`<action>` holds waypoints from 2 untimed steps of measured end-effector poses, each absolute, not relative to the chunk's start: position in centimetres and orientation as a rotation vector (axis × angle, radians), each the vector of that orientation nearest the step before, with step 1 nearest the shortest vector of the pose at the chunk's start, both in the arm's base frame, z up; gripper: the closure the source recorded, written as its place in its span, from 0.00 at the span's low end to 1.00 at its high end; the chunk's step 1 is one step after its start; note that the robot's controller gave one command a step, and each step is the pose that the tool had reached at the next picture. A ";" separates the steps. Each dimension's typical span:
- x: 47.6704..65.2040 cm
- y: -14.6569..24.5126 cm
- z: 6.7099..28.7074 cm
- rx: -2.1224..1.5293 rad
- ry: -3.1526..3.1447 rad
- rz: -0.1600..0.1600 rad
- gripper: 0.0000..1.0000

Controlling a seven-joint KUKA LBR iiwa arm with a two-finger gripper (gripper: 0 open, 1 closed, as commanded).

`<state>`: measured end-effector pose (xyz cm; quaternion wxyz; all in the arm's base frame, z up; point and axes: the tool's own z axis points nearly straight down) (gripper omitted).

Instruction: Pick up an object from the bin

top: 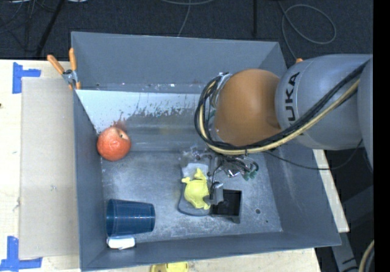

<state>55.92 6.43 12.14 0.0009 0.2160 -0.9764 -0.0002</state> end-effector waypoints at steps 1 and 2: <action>55.3 5.2 10.4 0.661 -3.076 -0.001 0.00; 57.1 5.5 7.8 1.417 -2.819 -0.002 1.00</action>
Offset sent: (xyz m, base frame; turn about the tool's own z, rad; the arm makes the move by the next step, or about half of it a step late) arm 0.0081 -0.0132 -0.0490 -0.4993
